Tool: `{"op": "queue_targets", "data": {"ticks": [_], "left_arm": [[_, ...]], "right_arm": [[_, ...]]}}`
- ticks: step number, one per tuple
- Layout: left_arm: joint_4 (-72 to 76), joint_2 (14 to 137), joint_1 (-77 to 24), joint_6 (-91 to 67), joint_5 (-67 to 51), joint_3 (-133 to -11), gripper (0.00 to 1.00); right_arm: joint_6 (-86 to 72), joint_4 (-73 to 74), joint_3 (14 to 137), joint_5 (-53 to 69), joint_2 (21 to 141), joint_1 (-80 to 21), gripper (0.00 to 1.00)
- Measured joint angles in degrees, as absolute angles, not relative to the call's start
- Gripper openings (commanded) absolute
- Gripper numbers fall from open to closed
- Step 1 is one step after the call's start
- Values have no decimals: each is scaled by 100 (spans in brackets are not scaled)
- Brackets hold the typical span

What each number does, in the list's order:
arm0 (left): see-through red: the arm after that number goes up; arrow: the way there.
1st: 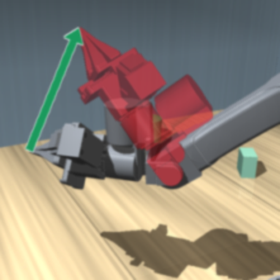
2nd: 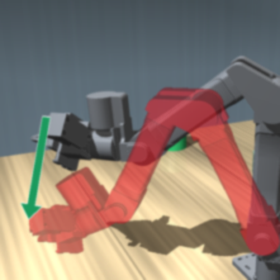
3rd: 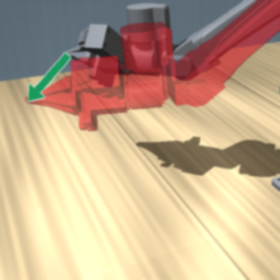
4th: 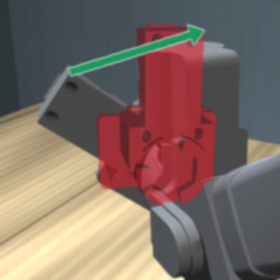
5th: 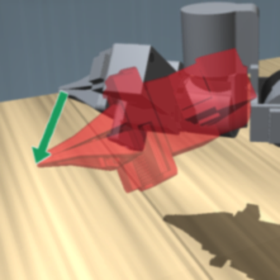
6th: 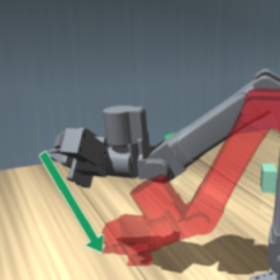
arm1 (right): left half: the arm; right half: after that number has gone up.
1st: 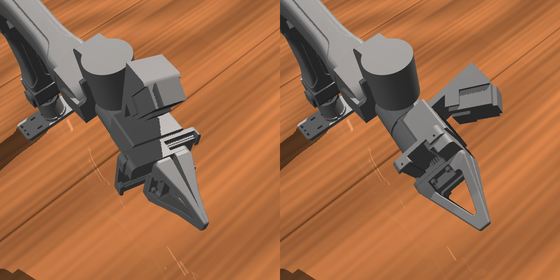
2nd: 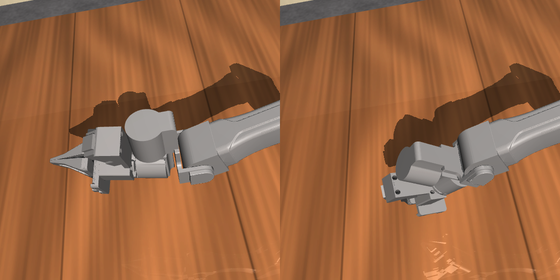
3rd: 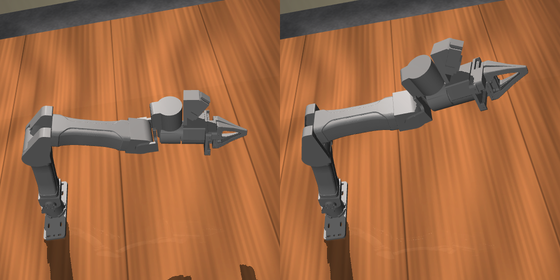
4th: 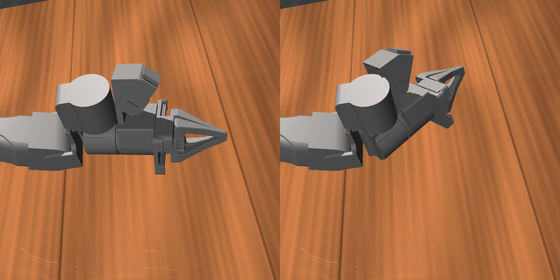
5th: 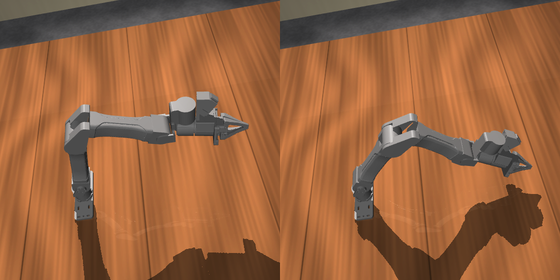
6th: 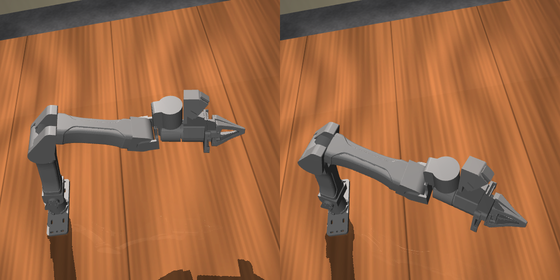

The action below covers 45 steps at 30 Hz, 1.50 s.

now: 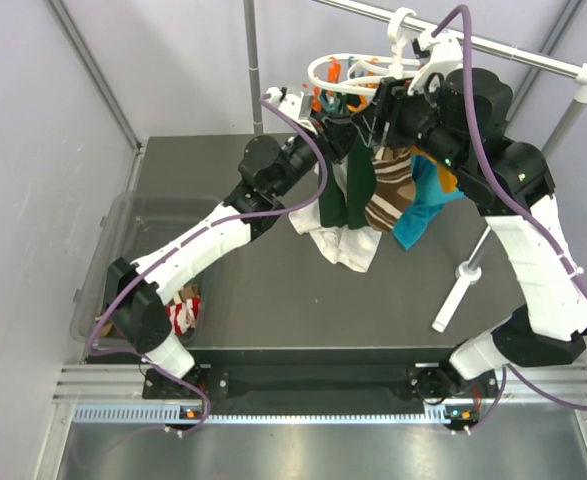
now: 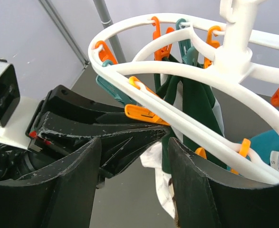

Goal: Clip the socks to the hanger
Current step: Open the clamp at the hanger.

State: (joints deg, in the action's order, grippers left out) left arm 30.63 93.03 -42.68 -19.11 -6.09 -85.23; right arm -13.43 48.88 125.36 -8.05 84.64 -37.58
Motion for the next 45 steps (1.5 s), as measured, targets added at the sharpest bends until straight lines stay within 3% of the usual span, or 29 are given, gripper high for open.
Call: {"op": "queue_targets", "data": {"ticks": [2, 8, 14, 19, 26, 40, 45], "left_arm": [[3035, 9282, -4268, -1879, -530, -8523, 40], [3046, 9273, -4268, -1662, -340, -8508, 45], [3190, 9279, -4268, -1481, -349, -8495, 36], [3450, 9288, -4268, -1452, -458, -8462, 17], [3509, 9314, -4268, -1496, -707, -8462, 0], [2969, 9260, -4268, -1752, -803, -8464, 0], [2812, 9137, -4270, -1813, -812, -8466, 0]], "right_arm": [[-1339, 4884, 12534, -897, 8462, -3765, 58], [-1306, 4770, 12442, -1085, 8388, -3774, 58], [-1304, 4729, 12372, -1116, 8353, -3776, 58], [-1306, 4711, 12335, -1111, 8350, -3776, 58], [-1308, 4628, 12335, -1114, 8353, -3776, 62], [-1194, 4338, 12217, -1109, 8536, -3776, 61], [-1114, 4195, 11987, -1109, 8586, -3776, 56]]}}
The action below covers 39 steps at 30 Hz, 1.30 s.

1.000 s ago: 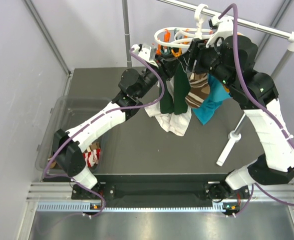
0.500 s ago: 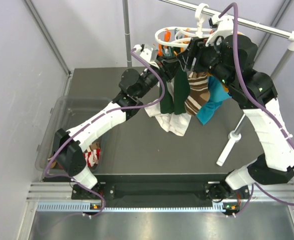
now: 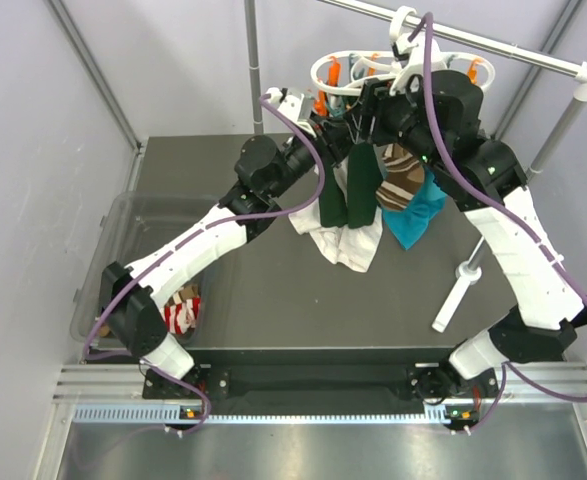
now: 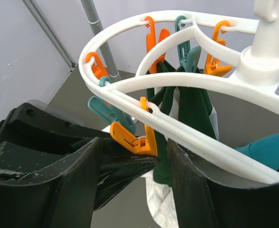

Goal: Clip the socks to the hanger
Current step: Open the clamp at the hanger, then pick up the sock from the bin.

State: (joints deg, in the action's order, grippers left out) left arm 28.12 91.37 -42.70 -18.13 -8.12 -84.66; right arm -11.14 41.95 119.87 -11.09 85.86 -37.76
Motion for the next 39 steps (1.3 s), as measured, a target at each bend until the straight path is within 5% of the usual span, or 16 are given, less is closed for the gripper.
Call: {"op": "queue_targets", "data": {"ticks": [10, 13, 14, 15, 17, 18, 20, 33, 39], "left_arm": [[2580, 9089, -4274, -1892, -810, -8475, 0], [2578, 9089, -4278, -1922, -812, -8482, 0], [2556, 9089, -4283, -1929, -810, -8499, 6], [2519, 9087, -4283, -1933, -797, -8512, 23], [2434, 9043, -4285, -1938, -751, -8538, 38], [2344, 9008, -4289, -1927, -716, -8541, 72], [2086, 8892, -4292, -1918, -642, -8538, 81], [-2307, 6493, -4112, -2399, 1004, -8189, 75], [-4665, 5533, -2204, -3041, 1741, -7140, 74]], "right_arm": [[-952, 3544, 11491, -1173, 8584, -3776, 49], [-906, 3492, 11472, -1181, 8586, -3776, 30], [-869, 3481, 11472, -1203, 8586, -3776, 14], [-808, 3465, 11472, -1280, 8586, -3776, 9], [-805, 3398, 11467, -1409, 8584, -3750, 0], [-803, 3371, 11454, -1406, 8584, -3747, 0], [-810, 3291, 11380, -1400, 8560, -3778, 0], [-749, 3179, 10943, -1500, 8256, -3776, 0], [-749, 3017, 10582, -1476, 8005, -3769, 0]]}}
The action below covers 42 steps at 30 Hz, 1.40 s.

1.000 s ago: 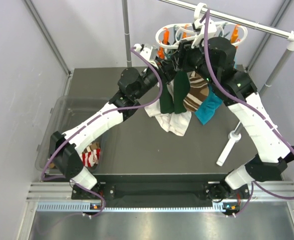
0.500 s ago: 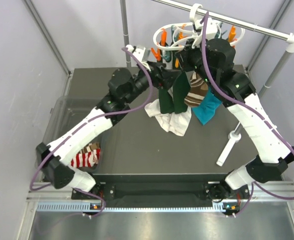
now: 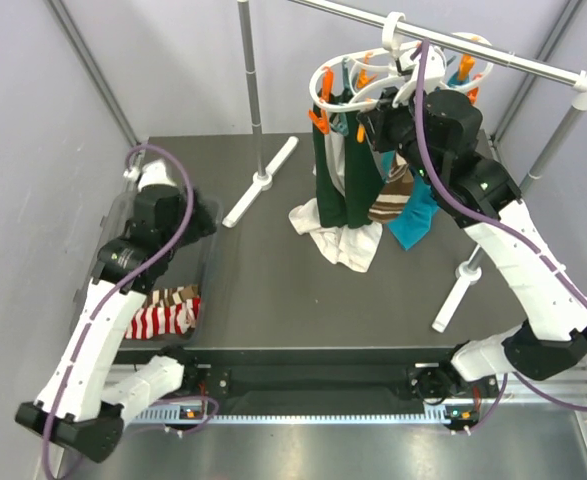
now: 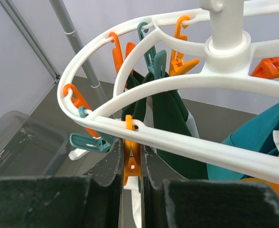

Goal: Clip the socks to the hanger
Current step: Pick up the sock from the bin.

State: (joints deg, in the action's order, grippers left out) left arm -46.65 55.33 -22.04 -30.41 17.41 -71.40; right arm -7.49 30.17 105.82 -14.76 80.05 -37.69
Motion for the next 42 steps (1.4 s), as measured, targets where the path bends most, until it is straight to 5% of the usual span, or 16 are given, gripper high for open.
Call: {"op": "queue_targets", "data": {"ticks": [8, 23, 33, 36, 42], "left_arm": [[-5920, 5546, -285, -3767, 1608, -5673, 77], [-5308, 6254, 246, -4650, 1441, -4370, 66], [-4694, 6488, 303, -4639, 1398, -4071, 24], [-4648, 6436, 316, -4609, 1463, -4073, 0], [-4696, 6230, 338, -4528, 1592, -4226, 0]], "right_arm": [[-760, 2838, 10350, -1354, 7870, -3743, 0], [-768, 2790, 10272, -1260, 7802, -3732, 0], [-794, 2722, 10200, -1227, 7784, -3706, 0], [-814, 2720, 10200, -1214, 7784, -3704, 0], [-858, 2718, 10197, -1188, 7784, -3699, 0]]}}
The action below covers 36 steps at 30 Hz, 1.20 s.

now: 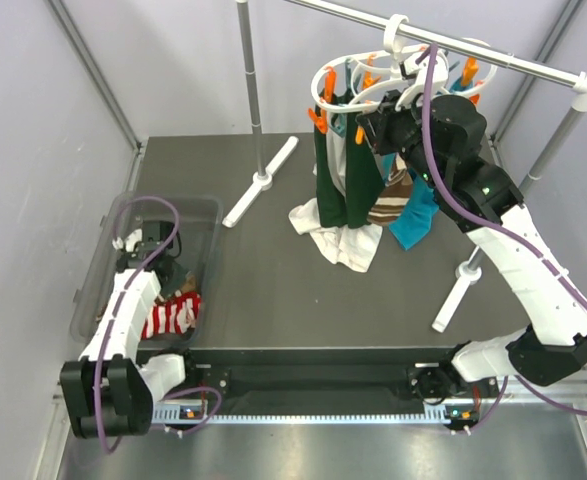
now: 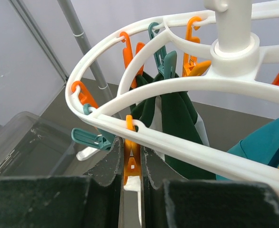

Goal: Clip the socks to the hanger
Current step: Pick up the sock from the bin, then clamp the sock onto the hanger.

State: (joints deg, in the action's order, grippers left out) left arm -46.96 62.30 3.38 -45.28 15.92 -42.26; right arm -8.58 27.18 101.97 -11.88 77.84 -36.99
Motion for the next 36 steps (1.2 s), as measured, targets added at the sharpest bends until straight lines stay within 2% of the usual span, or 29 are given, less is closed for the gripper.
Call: {"op": "queue_targets", "data": {"ticks": [4, 7, 13, 16, 25, 36], "left_arm": [[-4630, 5852, 342, -4331, 1144, -4619, 0], [-4307, 5489, 346, -4257, 309, -5048, 0], [-2727, 5177, 331, -4792, -1833, -5561, 0], [-1734, 5286, 89, -5395, -2423, -5688, 0], [-276, 6326, -2587, -6047, -1999, -6759, 0], [609, 7295, -3275, -6396, -1485, -7070, 0]], "right_arm": [[-880, 2720, 10197, -1186, 7784, -3699, 0], [-904, 2722, 10200, -1173, 7784, -3697, 0], [-1000, 2724, 10208, -1052, 7784, -3695, 0], [-1122, 2722, 10217, -934, 7784, -3695, 0], [-1634, 2731, 10289, -593, 7791, -3667, 0], [-2049, 2714, 10289, -419, 7789, -3614, 0]]}}
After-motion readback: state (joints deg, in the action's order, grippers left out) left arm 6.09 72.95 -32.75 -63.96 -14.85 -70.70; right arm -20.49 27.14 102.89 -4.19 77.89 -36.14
